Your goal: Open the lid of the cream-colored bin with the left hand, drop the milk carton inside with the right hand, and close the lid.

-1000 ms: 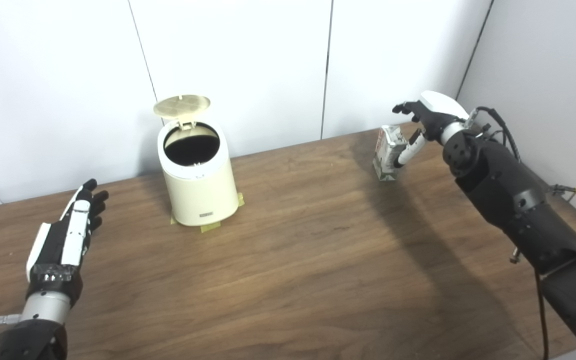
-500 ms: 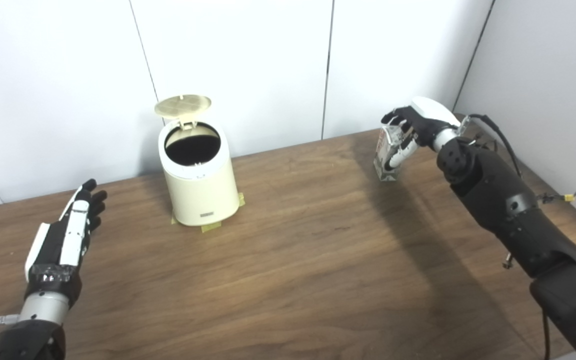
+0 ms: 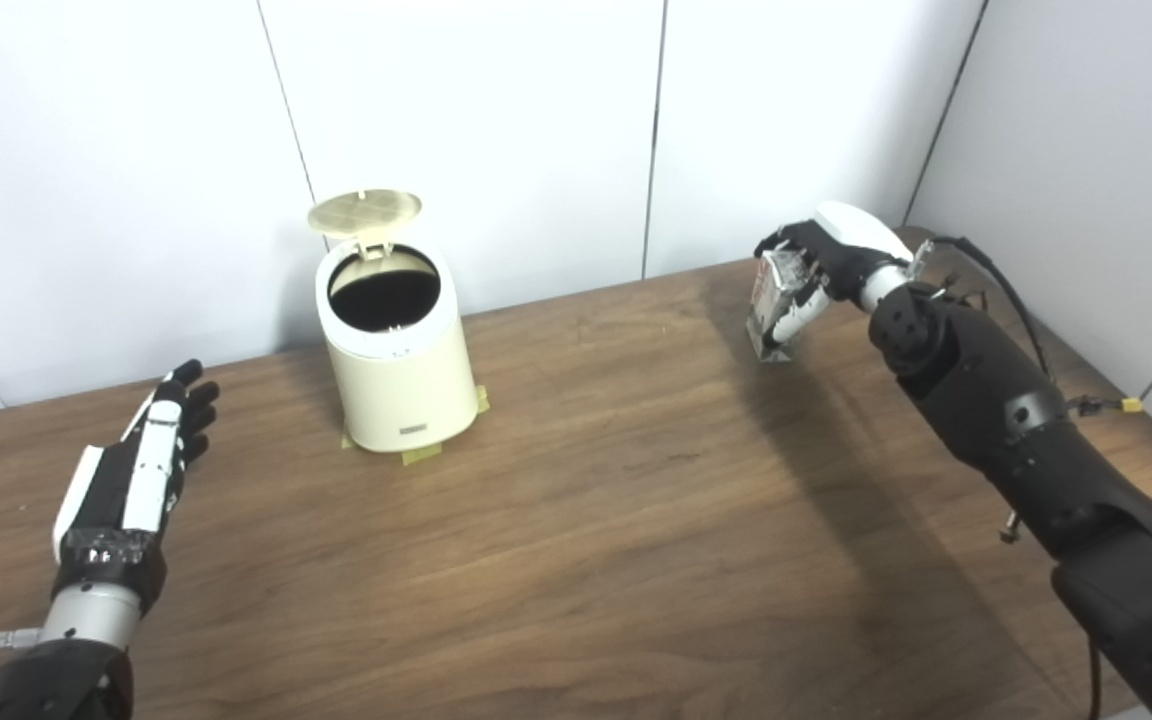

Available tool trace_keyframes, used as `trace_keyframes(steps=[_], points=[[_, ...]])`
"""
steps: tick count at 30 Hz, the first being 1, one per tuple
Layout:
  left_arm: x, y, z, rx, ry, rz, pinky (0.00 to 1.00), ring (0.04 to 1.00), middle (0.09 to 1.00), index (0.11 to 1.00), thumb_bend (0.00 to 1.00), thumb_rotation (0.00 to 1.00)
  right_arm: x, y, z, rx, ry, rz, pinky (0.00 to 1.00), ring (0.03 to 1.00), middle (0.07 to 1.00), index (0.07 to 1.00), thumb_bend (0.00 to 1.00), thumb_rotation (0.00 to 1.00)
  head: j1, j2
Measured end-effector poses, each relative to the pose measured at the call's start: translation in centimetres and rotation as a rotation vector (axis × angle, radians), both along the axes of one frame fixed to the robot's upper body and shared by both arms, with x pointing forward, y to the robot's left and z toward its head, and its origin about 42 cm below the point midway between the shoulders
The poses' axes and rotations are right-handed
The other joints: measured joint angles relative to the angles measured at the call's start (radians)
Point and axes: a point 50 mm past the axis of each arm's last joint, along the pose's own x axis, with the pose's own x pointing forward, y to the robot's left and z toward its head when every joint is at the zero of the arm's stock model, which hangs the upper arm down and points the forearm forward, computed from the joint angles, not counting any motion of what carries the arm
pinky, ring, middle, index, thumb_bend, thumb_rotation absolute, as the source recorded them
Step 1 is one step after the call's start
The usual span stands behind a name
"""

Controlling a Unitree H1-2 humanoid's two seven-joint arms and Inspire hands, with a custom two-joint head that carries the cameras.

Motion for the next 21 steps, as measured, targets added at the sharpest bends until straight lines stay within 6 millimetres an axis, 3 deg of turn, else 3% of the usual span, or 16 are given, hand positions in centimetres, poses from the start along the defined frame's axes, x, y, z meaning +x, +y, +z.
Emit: trace_keyframes(steps=[3, 4, 7, 13, 21], points=[[-0.02, 0.0, 0.06, 0.003, -0.001, 0.003, 0.94, 0.934, 0.918, 0.948, 0.41, 1.0, 0.04, 0.02, 0.03, -0.002, -0.005, 0.007, 0.57, 0.588, 0.631, 0.637, 0.86, 0.0, 0.002, 0.0], [-0.05, -0.01, 0.14, 0.004, -0.004, 0.002, 0.93, 0.931, 0.917, 0.947, 0.41, 1.0, 0.08, -0.02, -0.02, -0.003, -0.009, 0.011, 0.53, 0.541, 0.546, 0.55, 0.66, 0.0, 0.003, 0.0], [-0.1, 0.03, 0.32, 0.007, -0.011, 0.002, 0.94, 0.931, 0.915, 0.946, 0.4, 1.0, 0.17, -0.35, -0.31, -0.013, -0.034, 0.018, 0.46, 0.442, 0.497, 0.497, 0.54, 0.0, 0.006, 0.002], [-0.1, 0.14, 0.34, 0.009, -0.01, 0.005, 0.97, 0.935, 0.914, 0.94, 0.4, 1.0, 0.18, -0.27, -0.47, -0.026, -0.053, 0.026, 0.44, 0.411, 0.492, 0.498, 0.52, 0.0, 0.009, 0.002], [-0.1, 0.23, 0.38, 0.01, -0.01, 0.005, 0.92, 0.934, 0.92, 0.946, 0.39, 1.0, 0.09, 0.25, -0.62, -0.042, -0.089, 0.02, 0.34, 0.397, 0.498, 0.5, 0.5, 0.0, 0.038, 0.006]])
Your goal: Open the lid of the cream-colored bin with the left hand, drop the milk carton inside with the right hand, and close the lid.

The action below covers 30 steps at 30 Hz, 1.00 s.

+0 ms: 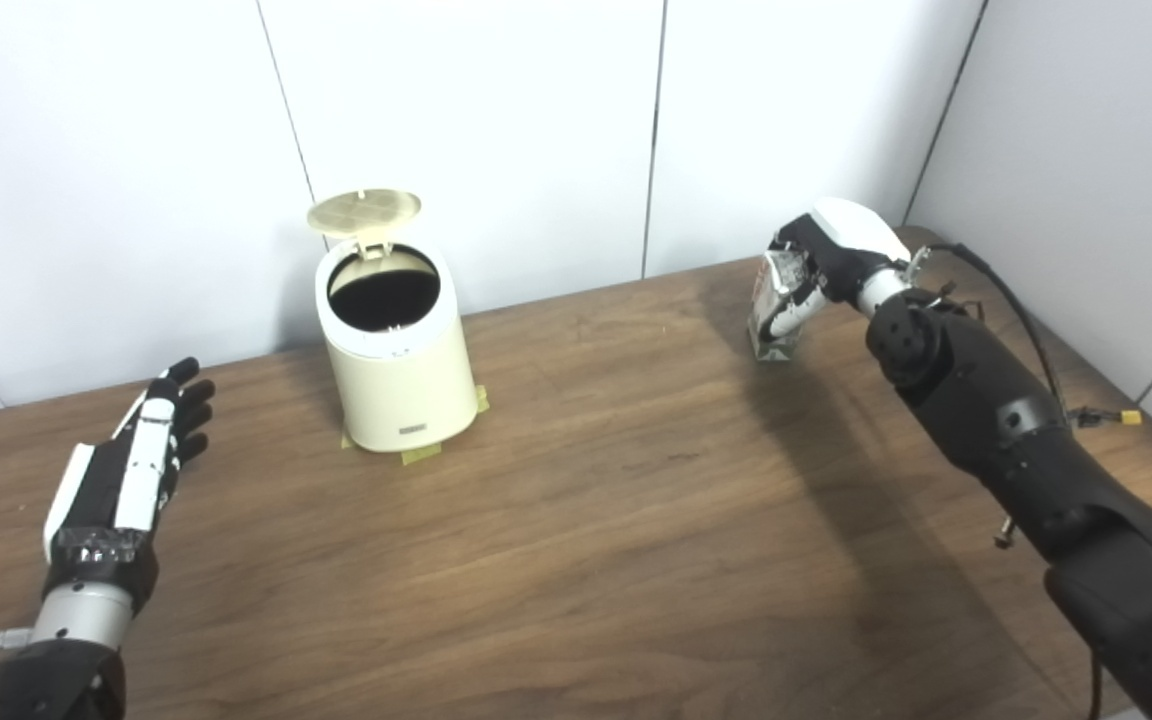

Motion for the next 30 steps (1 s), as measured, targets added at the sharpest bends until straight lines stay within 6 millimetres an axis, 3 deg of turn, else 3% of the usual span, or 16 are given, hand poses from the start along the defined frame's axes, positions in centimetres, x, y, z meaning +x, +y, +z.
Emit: trace_keyframes(steps=[5, 12, 16, 21, 30], points=[[0.0, -0.2, 0.0, 0.004, 0.0, -0.01, 0.92, 0.926, 0.915, 0.941, 0.38, 1.0, -1.1, 2.0, 1.6, 0.017, -0.118, 0.031, 0.33, 0.394, 0.495, 0.499, 0.5, 0.0, 0.063, 0.003], [0.0, -1.4, -0.2, -0.013, 0.002, -0.017, 0.93, 0.93, 0.92, 0.943, 0.4, 1.0, -2.7, 7.1, 5.9, 0.024, -0.305, 0.184, 0.38, 0.406, 0.501, 0.485, 0.5, 0.0, 0.166, -0.003], [-0.1, -2.0, -0.3, -0.001, 0.004, -0.023, 0.94, 0.921, 0.911, 0.941, 0.41, 1.0, -3.1, 9.0, 6.4, 0.041, -0.316, 0.231, 0.41, 0.405, 0.517, 0.499, 0.5, 0.0, 0.19, -0.006], [-0.3, -2.2, -0.6, 0.01, 0.009, -0.018, 0.9, 0.913, 0.906, 0.932, 0.4, 1.0, -3.9, 13.6, 7.4, 0.071, -0.34, 0.345, 0.43, 0.401, 0.517, 0.506, 0.5, 0.0, 0.232, -0.014], [-0.7, -2.7, -1.4, 0.025, 0.019, 0.002, 0.89, 0.908, 0.903, 0.922, 0.4, 1.0, -2.7, 20.7, 9.7, 0.124, -0.422, 0.504, 0.41, 0.394, 0.523, 0.493, 0.5, 0.0, 0.29, -0.029]])
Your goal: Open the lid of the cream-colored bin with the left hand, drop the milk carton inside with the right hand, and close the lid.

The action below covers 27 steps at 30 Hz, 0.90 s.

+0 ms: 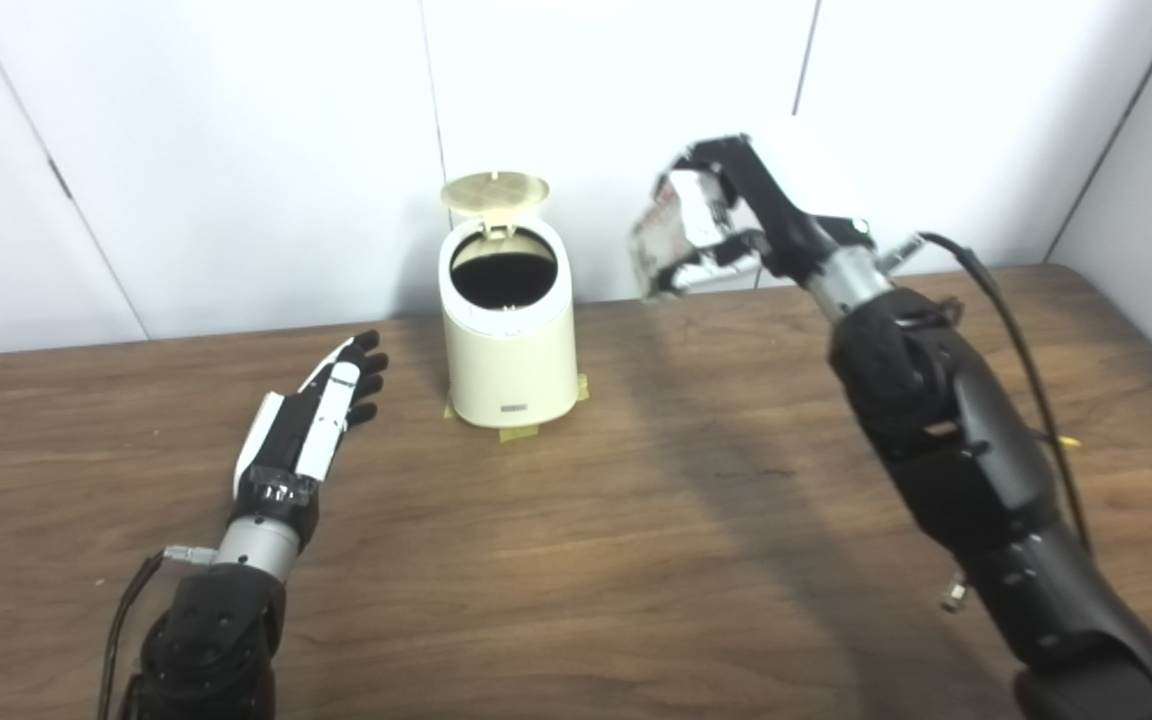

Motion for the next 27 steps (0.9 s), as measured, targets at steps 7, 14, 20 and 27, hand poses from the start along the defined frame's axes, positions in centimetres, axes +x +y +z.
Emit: trace_keyframes(steps=[7, 14, 20, 27], points=[[0.0, -0.3, 0.0, 0.01, -0.006, 0.002, 0.9, 0.915, 0.899, 0.905, 0.38, 1.0, 1.3, 3.6, -0.3, 0.033, 0.036, 0.076, 0.39, 0.389, 0.509, 0.504, 0.5, 0.0, 0.021, -0.008], [0.0, -1.0, -0.2, 0.018, -0.004, 0.01, 0.96, 0.932, 0.903, 0.906, 0.37, 1.0, 2.8, 6.1, -0.5, 0.081, 0.02, 0.102, 0.38, 0.388, 0.494, 0.516, 0.5, 0.0, 0.041, -0.014], [-0.1, -1.4, -0.3, 0.009, -0.001, 0.007, 0.92, 0.923, 0.91, 0.913, 0.37, 1.0, 4.0, 7.5, -0.3, 0.106, 0.022, 0.112, 0.36, 0.394, 0.5, 0.507, 0.5, 0.0, 0.049, -0.018], [-0.4, -1.7, -0.7, -0.006, 0.009, 0.01, 0.9, 0.899, 0.902, 0.911, 0.38, 1.0, 5.3, 7.9, -0.1, 0.11, 0.039, 0.095, 0.35, 0.392, 0.499, 0.506, 0.5, 0.0, 0.058, -0.021]])
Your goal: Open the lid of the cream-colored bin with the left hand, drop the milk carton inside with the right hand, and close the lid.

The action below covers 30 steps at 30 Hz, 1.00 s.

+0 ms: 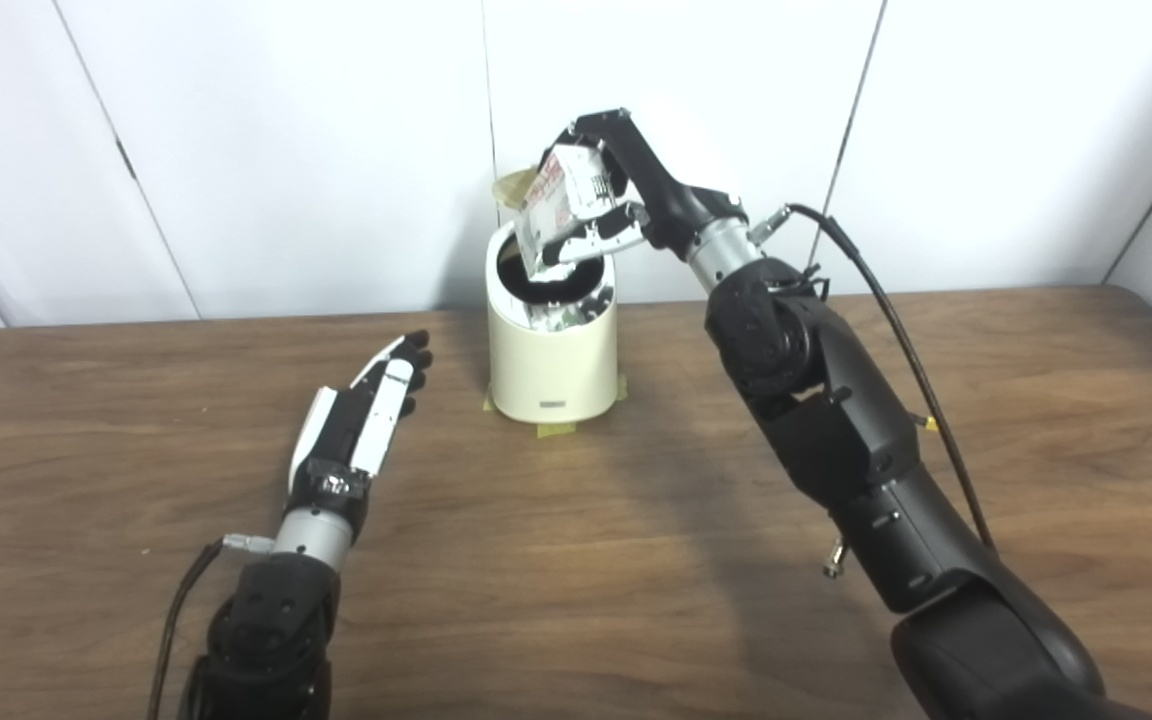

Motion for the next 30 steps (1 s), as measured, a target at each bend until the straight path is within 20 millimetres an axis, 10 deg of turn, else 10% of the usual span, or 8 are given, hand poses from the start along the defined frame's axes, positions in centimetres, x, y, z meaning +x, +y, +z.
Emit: trace_keyframes(steps=[24, 30], points=[[-0.1, 0.0, 0.1, 0.009, -0.004, 0.011, 0.95, 0.935, 0.897, 0.901, 0.38, 1.0, 1.6, -0.4, -1.6, -0.032, 0.042, -0.036, 0.4, 0.401, 0.499, 0.504, 0.5, 0.0, 0.005, 0.005], [-0.1, 0.1, 0.1, 0.016, -0.006, 0.02, 0.96, 0.935, 0.895, 0.9, 0.39, 1.0, 1.5, 0.1, -1.7, -0.067, 0.079, -0.015, 0.49, 0.553, 0.625, 0.494, 0.52, 0.1, 0.0, 0.005]])
